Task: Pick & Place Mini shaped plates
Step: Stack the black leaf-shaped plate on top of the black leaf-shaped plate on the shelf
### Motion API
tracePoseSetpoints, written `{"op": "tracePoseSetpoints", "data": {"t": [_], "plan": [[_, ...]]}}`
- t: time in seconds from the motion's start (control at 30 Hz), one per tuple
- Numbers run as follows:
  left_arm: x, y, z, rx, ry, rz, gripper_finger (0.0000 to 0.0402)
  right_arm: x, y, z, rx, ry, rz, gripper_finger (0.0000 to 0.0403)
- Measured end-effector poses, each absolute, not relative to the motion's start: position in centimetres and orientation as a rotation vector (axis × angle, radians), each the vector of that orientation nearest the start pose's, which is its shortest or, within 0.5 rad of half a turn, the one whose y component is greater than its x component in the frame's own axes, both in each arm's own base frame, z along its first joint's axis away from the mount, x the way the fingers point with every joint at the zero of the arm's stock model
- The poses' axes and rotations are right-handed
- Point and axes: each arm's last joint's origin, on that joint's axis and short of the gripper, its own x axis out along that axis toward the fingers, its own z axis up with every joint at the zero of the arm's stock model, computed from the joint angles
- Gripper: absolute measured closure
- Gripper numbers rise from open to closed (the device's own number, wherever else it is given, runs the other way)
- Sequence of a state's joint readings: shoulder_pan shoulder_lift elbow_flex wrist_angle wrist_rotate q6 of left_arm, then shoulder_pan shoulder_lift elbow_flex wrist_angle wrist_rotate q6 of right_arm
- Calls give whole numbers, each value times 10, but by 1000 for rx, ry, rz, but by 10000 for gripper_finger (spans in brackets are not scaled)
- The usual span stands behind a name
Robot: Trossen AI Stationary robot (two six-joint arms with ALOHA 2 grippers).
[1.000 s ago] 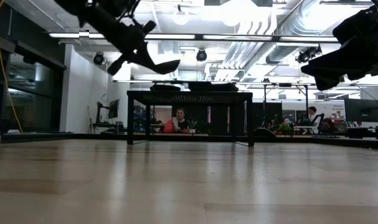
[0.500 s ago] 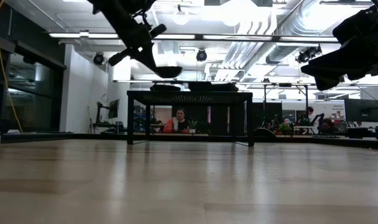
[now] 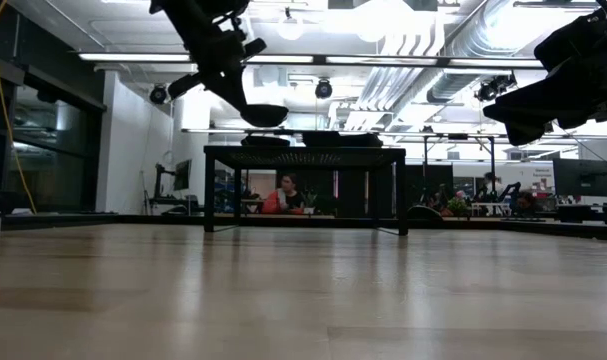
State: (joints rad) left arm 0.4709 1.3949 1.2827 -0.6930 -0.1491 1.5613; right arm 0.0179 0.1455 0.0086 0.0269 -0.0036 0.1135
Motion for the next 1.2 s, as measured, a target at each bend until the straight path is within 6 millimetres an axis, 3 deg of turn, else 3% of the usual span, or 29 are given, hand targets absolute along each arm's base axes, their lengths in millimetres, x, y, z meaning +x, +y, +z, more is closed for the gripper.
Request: {"op": "tracePoseSetpoints", "data": {"t": [0.23, 0.7, 1.2], "plan": [[264, 123, 325, 1286, 1068, -154, 401, 106, 2, 157, 113, 111, 15, 293], [276, 130, 305, 1267, 1156, -197, 401, 106, 2, 157, 113, 111, 15, 293], [277, 130, 304, 1266, 1159, -198, 401, 106, 2, 157, 113, 111, 15, 293]]}}
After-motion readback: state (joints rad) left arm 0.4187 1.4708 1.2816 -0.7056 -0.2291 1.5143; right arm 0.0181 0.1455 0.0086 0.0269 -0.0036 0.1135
